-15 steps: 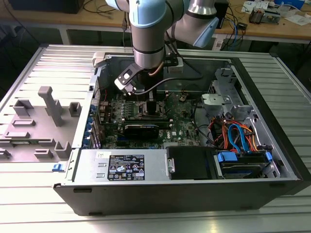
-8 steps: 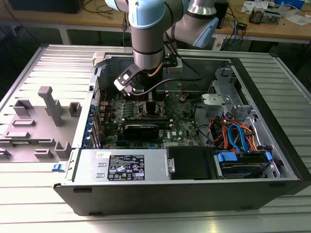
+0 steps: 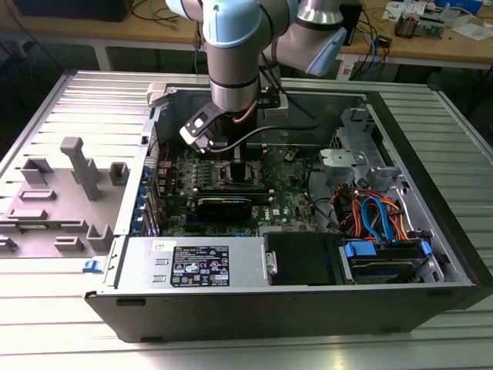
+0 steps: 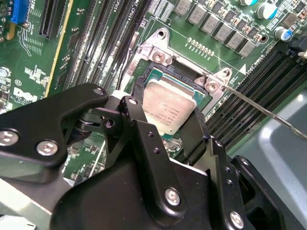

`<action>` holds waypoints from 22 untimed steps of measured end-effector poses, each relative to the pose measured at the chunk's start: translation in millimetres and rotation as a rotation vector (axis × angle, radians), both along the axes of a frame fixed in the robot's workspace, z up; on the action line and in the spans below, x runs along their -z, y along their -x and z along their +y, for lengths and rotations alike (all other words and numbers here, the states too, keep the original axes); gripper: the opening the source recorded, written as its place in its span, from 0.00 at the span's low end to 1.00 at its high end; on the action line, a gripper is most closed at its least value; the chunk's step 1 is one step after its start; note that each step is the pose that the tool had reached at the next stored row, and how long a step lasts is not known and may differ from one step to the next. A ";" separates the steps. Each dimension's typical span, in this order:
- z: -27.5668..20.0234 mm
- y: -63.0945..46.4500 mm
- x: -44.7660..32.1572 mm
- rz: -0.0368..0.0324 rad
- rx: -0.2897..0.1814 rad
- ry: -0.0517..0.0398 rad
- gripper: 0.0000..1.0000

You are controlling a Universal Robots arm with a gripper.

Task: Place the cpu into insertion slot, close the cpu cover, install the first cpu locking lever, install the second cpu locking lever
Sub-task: 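Place the cpu into insertion slot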

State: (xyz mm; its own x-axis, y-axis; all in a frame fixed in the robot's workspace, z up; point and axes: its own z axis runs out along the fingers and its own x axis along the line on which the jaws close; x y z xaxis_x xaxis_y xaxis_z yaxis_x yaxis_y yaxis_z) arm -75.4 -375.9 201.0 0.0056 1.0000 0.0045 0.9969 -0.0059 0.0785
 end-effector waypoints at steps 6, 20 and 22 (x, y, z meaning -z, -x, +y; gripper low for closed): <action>1.1 -0.1 1.5 -0.0001 -0.010 0.0043 0.55; 1.3 -0.1 1.5 0.0001 -0.001 0.0055 0.55; 1.2 -0.1 2.3 0.0001 0.000 0.0055 0.55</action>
